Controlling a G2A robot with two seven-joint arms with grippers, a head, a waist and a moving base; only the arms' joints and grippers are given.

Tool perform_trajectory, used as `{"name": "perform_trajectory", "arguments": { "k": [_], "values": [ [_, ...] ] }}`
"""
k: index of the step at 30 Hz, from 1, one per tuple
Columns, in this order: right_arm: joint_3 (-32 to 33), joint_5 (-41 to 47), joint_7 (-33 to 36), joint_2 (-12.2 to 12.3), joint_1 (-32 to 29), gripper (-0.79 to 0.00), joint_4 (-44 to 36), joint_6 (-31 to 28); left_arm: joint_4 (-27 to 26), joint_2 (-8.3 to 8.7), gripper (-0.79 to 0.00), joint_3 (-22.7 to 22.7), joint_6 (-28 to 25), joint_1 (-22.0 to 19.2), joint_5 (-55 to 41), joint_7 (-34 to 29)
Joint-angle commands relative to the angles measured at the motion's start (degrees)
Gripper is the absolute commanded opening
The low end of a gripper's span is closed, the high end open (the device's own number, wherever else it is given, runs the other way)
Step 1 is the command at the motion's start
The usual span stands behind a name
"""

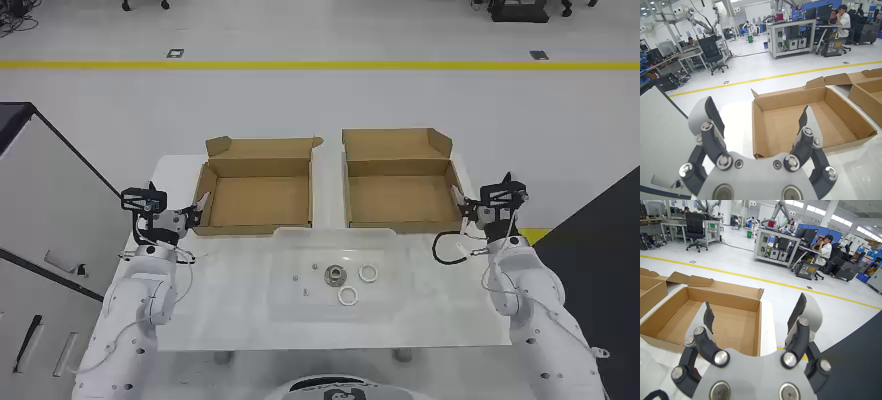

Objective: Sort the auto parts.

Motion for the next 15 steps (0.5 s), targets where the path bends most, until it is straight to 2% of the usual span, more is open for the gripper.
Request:
{"name": "perform_trajectory", "arguments": {
  "k": [1, 8, 15],
  "values": [
    [0.00, 0.00, 0.00, 0.00, 0.00, 0.000, 0.00, 0.00, 0.00, 0.00, 0.000, 0.00, 0.00, 0.00, 0.00, 0.00],
    [0.61, -0.67, -0.22, 0.12, -0.15, 0.000, -1.69, -1.68, 0.00, 0.00, 0.000, 0.00, 0.00, 0.00, 0.00, 0.00],
    [5.26, -3.18, 6.91, 1.20, -2.85, 0.000, -11.66, -14.11, 0.00, 0.00, 0.000, 0.00, 0.00, 0.00, 0.00, 0.00]
  ]
}}
